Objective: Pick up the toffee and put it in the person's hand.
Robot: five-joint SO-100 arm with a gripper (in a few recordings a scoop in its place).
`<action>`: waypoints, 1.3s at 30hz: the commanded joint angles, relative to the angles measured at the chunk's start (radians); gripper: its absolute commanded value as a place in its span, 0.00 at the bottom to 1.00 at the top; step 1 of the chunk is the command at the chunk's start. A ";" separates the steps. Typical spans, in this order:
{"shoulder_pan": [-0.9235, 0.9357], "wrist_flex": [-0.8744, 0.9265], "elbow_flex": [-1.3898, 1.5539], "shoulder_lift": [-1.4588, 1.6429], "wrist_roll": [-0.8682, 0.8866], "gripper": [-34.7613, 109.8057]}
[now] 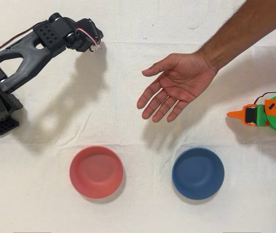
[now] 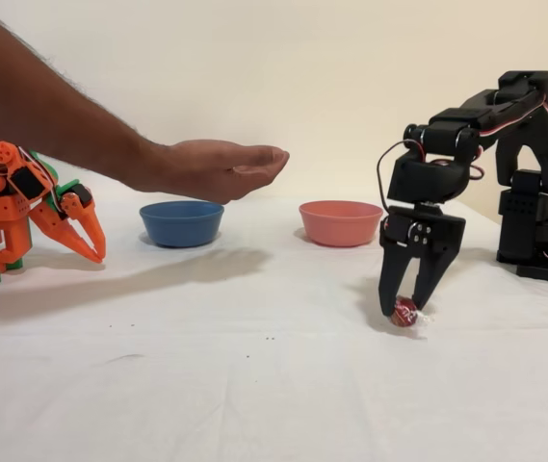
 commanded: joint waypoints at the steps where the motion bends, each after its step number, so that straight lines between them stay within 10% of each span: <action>1: 0.026 -0.005 0.012 0.213 -0.021 0.34; 39: 0.449 -0.156 -0.057 0.394 -0.163 0.33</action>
